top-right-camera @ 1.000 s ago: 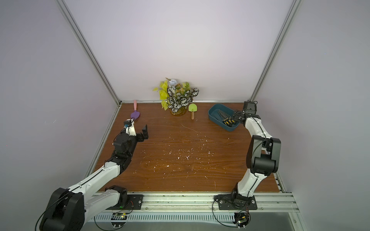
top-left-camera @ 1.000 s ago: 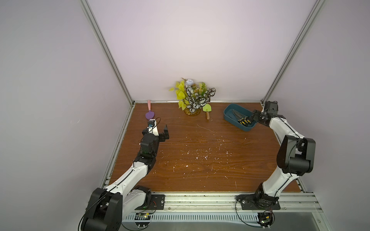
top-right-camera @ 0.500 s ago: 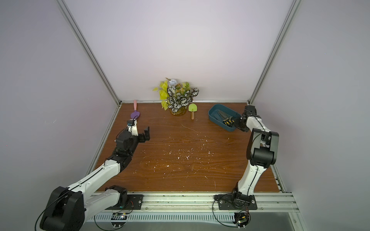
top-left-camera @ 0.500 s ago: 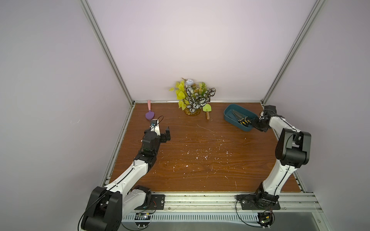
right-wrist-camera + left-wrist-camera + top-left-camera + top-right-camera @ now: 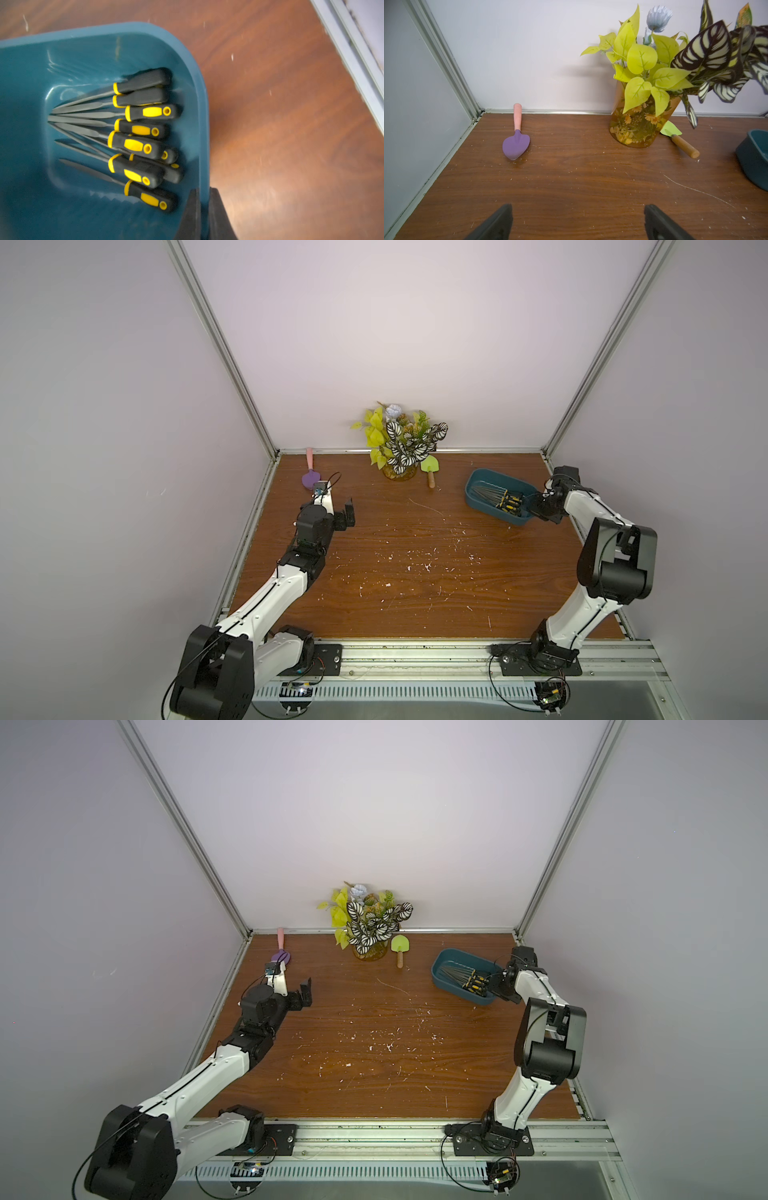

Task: Take the file tool out of the storage box
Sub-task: Move the storage box to the center of the board.

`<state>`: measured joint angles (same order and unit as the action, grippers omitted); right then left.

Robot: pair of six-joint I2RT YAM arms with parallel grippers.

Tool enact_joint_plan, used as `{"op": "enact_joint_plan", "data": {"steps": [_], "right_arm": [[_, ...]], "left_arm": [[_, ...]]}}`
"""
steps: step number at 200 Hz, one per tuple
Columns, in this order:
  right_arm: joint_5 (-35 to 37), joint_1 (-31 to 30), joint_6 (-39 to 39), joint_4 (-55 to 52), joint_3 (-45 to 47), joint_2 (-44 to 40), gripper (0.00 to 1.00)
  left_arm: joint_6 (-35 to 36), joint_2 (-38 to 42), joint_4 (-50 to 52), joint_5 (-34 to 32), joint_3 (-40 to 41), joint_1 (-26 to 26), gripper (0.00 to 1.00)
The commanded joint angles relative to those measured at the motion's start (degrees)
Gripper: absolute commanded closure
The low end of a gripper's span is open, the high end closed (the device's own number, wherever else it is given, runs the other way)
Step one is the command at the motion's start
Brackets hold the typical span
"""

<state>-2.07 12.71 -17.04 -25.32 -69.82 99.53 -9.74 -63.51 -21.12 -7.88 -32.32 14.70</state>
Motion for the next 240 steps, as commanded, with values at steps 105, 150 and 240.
{"op": "enact_joint_plan", "data": {"steps": [105, 150, 240], "right_arm": [[-8.5, -17.6, 8.3, 1.2, 23.4, -27.2, 1.0], [-12.1, -28.0, 11.6, 5.7, 23.0, -20.5, 1.0], [-8.1, -35.8, 14.5, 3.5, 3.7, -10.4, 0.38]], "left_arm": [[6.3, -4.8, 13.4, 9.5, -11.7, 0.5, 0.0], [8.8, -6.5, 18.5, 17.5, -13.9, 0.5, 0.0], [14.0, -11.2, 28.6, 31.5, -17.2, 3.8, 0.0]]}}
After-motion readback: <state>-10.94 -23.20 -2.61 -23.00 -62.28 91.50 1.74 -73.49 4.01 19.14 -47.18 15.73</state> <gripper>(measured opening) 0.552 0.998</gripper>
